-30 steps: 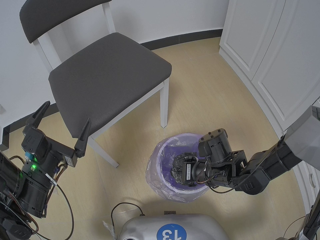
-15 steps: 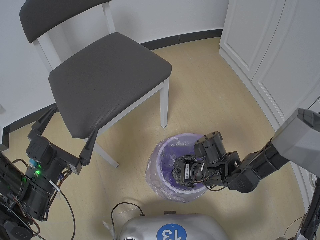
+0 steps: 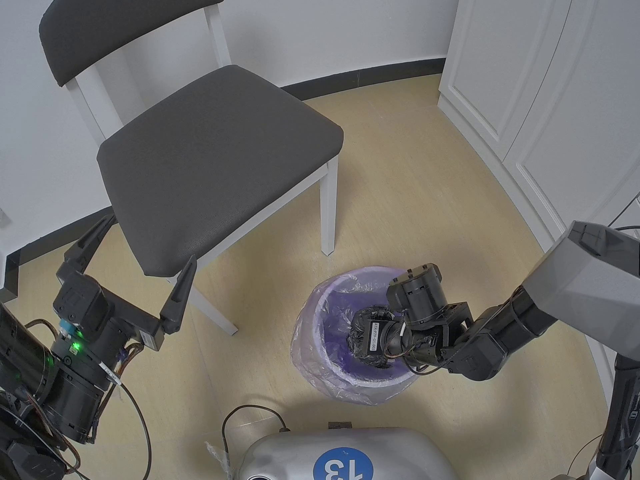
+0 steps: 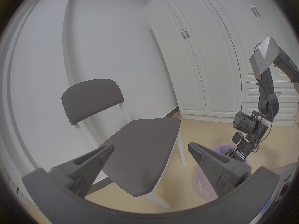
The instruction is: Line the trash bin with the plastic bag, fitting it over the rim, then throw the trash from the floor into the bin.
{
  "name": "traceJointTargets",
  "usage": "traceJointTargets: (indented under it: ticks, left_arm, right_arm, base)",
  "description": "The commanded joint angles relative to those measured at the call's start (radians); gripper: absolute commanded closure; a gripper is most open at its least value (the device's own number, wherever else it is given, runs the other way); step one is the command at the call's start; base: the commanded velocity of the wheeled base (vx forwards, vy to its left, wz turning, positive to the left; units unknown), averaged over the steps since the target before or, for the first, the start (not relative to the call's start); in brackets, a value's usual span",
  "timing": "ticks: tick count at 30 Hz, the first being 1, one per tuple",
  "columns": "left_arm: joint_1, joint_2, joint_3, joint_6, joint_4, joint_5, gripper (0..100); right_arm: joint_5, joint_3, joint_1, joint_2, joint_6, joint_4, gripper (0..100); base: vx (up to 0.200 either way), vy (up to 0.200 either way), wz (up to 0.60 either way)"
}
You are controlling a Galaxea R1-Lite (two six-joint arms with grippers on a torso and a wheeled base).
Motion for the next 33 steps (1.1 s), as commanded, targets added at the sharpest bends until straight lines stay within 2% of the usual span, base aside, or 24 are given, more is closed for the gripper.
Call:
traceJointTargets:
  ticks: [1,22,23,33]
  left_arm:
    - [0.0,0.003,0.0,0.0,-0.018,0.0,0]
    - [0.0,0.003,0.001,0.0,-0.018,0.0,0]
    - [0.0,0.003,0.001,0.0,-0.018,0.0,0]
    - [0.0,-0.001,0.001,0.0,-0.018,0.0,0]
  right_arm:
    - [0.0,-0.008,-0.005,0.02,0.0,0.0,100]
    - [-0.003,0.0,0.005,0.025,0.002,-0.002,100]
    - [-0.003,0.0,0.005,0.025,0.002,-0.002,0]
    - [-0.004,0.003,0.009,0.022,0.0,-0.002,0]
  base:
    - [0.0,0.0,0.0]
    - [0.0,0.0,0.0]
    - [0.0,0.0,0.0]
    - [0.0,0.0,0.0]
